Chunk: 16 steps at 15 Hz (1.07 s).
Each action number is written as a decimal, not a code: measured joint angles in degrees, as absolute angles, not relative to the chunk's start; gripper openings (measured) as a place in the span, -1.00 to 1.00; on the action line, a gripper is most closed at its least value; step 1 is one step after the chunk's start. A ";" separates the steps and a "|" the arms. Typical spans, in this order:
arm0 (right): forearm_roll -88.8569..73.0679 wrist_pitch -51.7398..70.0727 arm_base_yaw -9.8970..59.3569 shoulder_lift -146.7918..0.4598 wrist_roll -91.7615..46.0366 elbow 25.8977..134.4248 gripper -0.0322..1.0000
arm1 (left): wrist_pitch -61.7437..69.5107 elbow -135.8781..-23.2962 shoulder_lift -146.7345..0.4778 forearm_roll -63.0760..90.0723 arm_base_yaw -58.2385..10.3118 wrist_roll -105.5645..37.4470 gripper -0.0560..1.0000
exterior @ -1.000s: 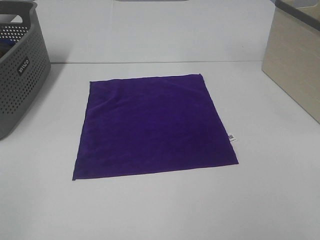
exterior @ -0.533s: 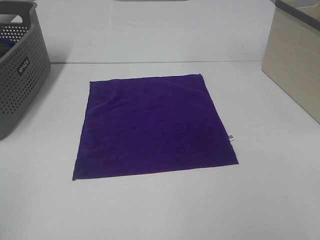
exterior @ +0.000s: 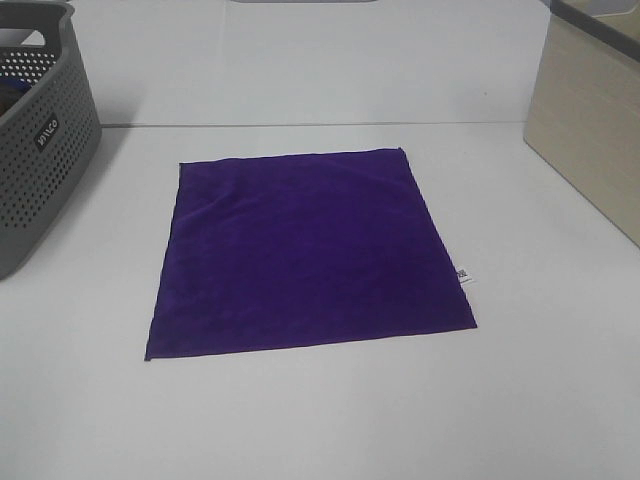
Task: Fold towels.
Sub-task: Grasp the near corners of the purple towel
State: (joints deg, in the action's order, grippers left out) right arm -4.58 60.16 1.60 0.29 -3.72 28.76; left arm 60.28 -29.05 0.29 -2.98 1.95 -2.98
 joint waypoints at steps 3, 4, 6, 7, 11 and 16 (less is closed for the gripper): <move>-6.59 60.16 1.60 0.06 -3.09 29.11 0.85 | 60.39 -29.45 -0.34 -1.83 1.95 -4.18 0.98; -7.56 61.25 1.72 -3.32 -0.97 31.23 0.85 | 61.65 -32.09 -3.90 -1.78 1.95 -5.56 0.98; -7.56 63.60 1.72 -15.53 1.60 36.21 0.85 | 65.37 -40.91 -15.64 -1.89 1.95 -6.47 0.98; -7.10 65.03 1.72 -27.33 1.83 41.31 0.85 | 68.07 -46.81 -25.21 -2.46 1.89 -6.88 0.98; -9.11 60.22 1.32 -74.31 -9.05 62.57 0.85 | 59.76 -59.13 -64.63 4.76 0.92 -10.43 0.98; -29.39 61.65 -14.55 -93.05 -26.99 67.84 0.85 | 51.05 -57.35 -87.55 39.65 -2.81 -31.17 0.98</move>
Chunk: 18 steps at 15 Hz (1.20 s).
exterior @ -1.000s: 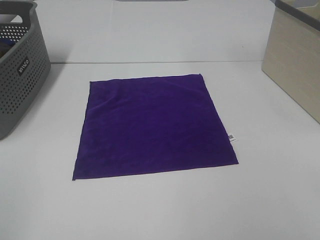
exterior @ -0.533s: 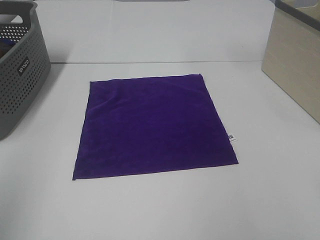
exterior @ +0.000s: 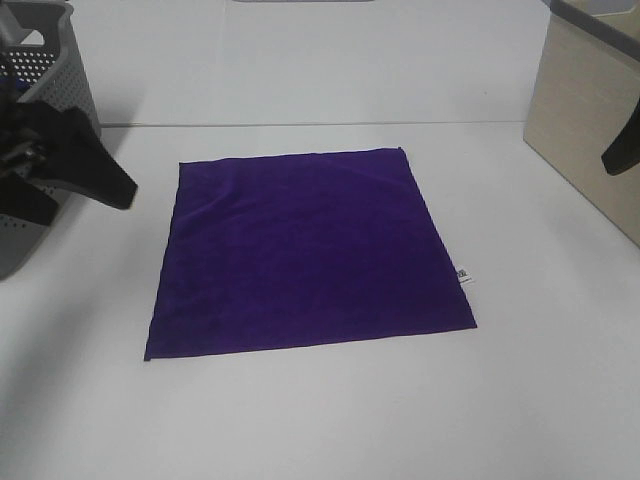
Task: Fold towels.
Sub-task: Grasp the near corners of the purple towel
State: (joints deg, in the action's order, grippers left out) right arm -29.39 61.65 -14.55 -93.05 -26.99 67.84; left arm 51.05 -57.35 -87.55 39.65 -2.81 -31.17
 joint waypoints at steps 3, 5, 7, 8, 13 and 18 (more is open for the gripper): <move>-46.70 68.81 -19.19 -99.69 -45.32 67.78 0.85 | 45.55 -52.43 -97.35 46.12 -3.32 -37.64 0.98; -47.21 68.41 -17.19 -104.16 -47.27 67.78 0.85 | 41.65 -50.42 -102.33 48.01 -3.32 -39.48 0.98; -46.01 66.58 -13.98 -108.17 -47.04 67.61 0.85 | 41.31 -50.42 -105.37 49.33 -3.32 -40.16 0.98; -45.26 65.32 -12.49 -109.72 -46.64 66.69 0.85 | 40.97 -50.42 -106.57 49.79 -3.32 -40.28 0.98; -44.46 55.98 -9.80 -114.42 -46.12 61.48 0.85 | 39.65 -50.42 -109.26 50.31 -3.32 -40.28 0.98; -47.33 52.20 -4.07 -118.37 -46.18 61.54 0.83 | 38.33 -50.48 -109.95 51.05 -3.32 -40.28 0.98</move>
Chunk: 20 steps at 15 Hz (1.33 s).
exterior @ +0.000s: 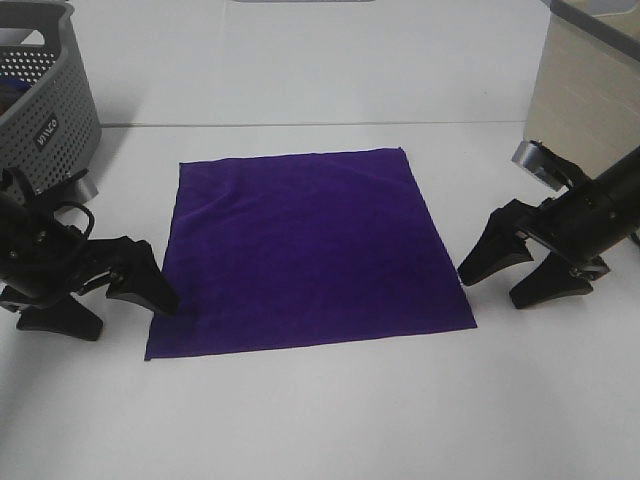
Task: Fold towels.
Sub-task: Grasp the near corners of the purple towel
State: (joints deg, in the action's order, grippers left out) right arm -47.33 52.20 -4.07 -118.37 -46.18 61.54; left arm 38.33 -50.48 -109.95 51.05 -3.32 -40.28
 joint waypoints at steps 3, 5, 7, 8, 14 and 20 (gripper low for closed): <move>-48.53 52.02 -2.86 -118.77 -46.18 61.59 0.83 | 37.07 -50.48 -109.95 51.62 -3.32 -40.28 0.97; -48.87 51.97 -2.75 -118.89 -46.12 61.59 0.82 | 36.96 -50.48 -109.95 51.62 -3.32 -40.28 0.97; -49.16 51.80 -2.52 -118.95 -45.78 61.59 0.82 | 36.73 -50.48 -109.95 51.22 -3.32 -40.28 0.97; -49.50 51.74 -2.23 -119.06 -45.72 61.59 0.82 | 36.67 -50.48 -110.01 50.76 -3.32 -40.28 0.96; -48.76 46.24 3.78 -119.12 -42.00 61.76 0.74 | 37.41 -51.74 -112.36 50.88 -4.58 -40.28 0.88; -42.74 39.59 15.47 -122.90 -35.52 68.41 -0.08 | 45.49 -68.75 -124.56 53.17 -17.07 -32.14 0.26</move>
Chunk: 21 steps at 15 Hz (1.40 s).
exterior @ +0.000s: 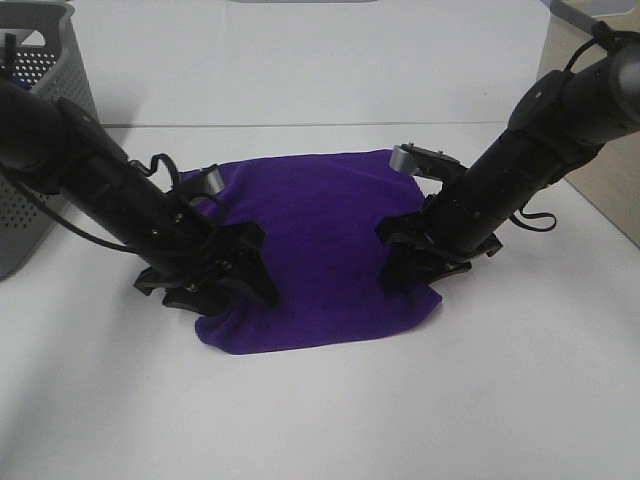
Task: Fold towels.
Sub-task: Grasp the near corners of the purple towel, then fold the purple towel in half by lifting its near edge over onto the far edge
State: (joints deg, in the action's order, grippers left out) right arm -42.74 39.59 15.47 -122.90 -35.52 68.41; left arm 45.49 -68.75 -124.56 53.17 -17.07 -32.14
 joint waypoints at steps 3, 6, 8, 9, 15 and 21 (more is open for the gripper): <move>-41.08 39.88 15.47 -123.64 -33.23 69.50 -0.54 | 45.61 -72.36 -127.20 51.22 -18.79 -29.11 -0.57; -41.25 40.97 15.47 -123.93 -33.06 69.50 -0.89 | 45.55 -72.82 -127.31 48.59 -18.96 -28.88 -0.86; -41.20 43.20 15.47 -123.53 -31.86 69.50 -0.89 | 46.93 -72.94 -126.80 45.44 -18.96 -28.71 -0.86; -40.28 43.95 15.47 -122.78 -31.28 69.16 -0.89 | 47.73 -72.94 -125.82 42.46 -19.02 -28.71 -0.87; -41.42 46.64 16.16 -106.63 -28.59 68.47 -0.89 | 48.87 -72.65 -112.13 29.68 -19.54 -21.43 -0.87; -37.87 43.26 16.21 -113.50 -28.59 86.00 -0.89 | 37.36 -77.92 -110.18 22.40 -19.71 -16.56 -0.87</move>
